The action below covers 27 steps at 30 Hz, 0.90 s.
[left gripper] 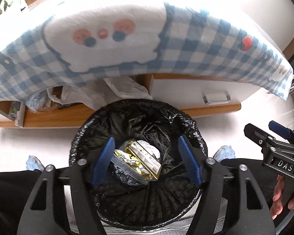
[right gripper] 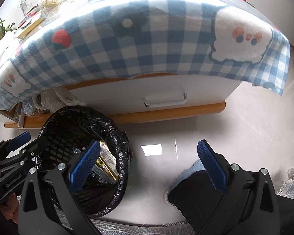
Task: Collect trash
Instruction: 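Raise both tools from the bin back over the table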
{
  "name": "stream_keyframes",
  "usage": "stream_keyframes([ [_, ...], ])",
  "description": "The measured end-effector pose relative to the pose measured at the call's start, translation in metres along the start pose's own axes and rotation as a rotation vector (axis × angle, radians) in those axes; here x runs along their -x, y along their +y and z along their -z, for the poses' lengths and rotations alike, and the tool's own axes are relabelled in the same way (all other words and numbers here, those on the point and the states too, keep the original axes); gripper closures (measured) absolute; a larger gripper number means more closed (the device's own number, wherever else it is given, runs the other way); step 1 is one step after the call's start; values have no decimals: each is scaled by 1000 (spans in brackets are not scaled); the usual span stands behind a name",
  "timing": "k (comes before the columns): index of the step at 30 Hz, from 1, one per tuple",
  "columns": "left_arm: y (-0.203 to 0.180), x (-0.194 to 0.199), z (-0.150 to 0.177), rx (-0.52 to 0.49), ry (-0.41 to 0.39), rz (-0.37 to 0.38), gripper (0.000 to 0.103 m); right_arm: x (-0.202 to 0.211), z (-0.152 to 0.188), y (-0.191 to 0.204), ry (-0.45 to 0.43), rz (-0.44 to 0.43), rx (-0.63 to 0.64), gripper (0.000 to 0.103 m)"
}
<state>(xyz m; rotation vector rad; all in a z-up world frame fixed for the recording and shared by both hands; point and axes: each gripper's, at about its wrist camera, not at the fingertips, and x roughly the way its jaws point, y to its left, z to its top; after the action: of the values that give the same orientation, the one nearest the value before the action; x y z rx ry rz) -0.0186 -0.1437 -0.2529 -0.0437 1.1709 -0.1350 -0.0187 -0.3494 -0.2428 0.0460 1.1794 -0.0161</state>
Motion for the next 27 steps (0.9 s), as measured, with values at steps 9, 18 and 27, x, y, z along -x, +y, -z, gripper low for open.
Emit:
stream_keyframes([
  [9, 16, 33, -3, 28, -48, -14, 13, 28, -5, 15, -60, 3, 35, 8],
  [18, 34, 75, -9, 65, -98, -23, 6, 65, -9, 40, -125, -15, 84, 8],
  [27, 43, 113, -26, 84, -142, -25, 6, 102, -33, 52, -195, -32, 77, 8],
])
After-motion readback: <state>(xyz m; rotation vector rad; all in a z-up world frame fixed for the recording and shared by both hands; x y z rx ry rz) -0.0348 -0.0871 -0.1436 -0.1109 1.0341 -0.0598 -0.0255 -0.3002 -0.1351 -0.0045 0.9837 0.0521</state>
